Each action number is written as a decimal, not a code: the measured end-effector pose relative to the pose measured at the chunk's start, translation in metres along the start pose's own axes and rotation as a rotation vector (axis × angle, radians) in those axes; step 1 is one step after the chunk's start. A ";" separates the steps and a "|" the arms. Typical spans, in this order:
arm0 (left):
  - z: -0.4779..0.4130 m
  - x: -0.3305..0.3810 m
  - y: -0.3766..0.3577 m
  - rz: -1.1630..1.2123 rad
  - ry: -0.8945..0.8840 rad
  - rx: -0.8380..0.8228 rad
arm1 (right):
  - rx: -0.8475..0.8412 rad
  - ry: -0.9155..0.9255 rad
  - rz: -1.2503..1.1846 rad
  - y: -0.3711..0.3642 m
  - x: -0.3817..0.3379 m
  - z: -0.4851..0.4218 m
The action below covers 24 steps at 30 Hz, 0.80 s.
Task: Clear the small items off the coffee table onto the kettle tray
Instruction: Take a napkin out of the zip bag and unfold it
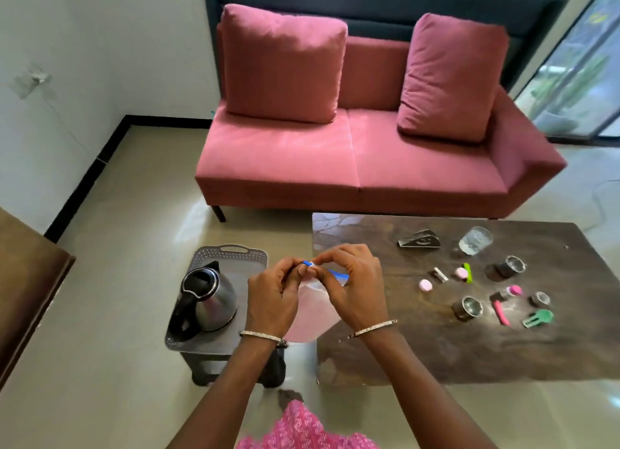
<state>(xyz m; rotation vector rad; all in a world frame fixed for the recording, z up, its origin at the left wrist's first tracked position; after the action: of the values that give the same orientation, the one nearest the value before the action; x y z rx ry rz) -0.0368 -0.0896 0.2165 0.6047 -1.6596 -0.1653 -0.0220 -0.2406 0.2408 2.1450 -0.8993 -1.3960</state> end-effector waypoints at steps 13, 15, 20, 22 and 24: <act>0.007 0.049 -0.046 0.188 -0.005 0.022 | 0.106 -0.117 0.125 0.096 0.065 0.023; 0.002 0.050 -0.055 0.219 0.024 0.014 | 0.121 -0.148 0.122 0.113 0.083 0.022; -0.003 0.062 -0.083 0.321 0.106 0.020 | 0.164 -0.199 0.141 0.162 0.133 0.017; -0.002 0.069 -0.099 0.352 0.135 0.014 | 0.169 -0.218 0.133 0.179 0.150 0.014; 0.000 0.081 -0.120 0.363 0.144 -0.001 | 0.172 -0.226 0.122 0.196 0.166 0.009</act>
<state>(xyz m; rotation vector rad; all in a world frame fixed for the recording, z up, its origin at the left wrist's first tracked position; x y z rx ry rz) -0.0070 -0.2305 0.2352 0.2982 -1.5996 0.1378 -0.0387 -0.4965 0.2591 2.0403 -1.2557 -1.5700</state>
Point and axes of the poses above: each hand's wrist, its own z-axis away from the middle knuckle, its own y-axis out of the back of the hand, x = y × z, the point moved 6 cm from there along -z, towards the middle knuckle, and after that the axes turned 6 degrees about x, right-handed, at the moved point
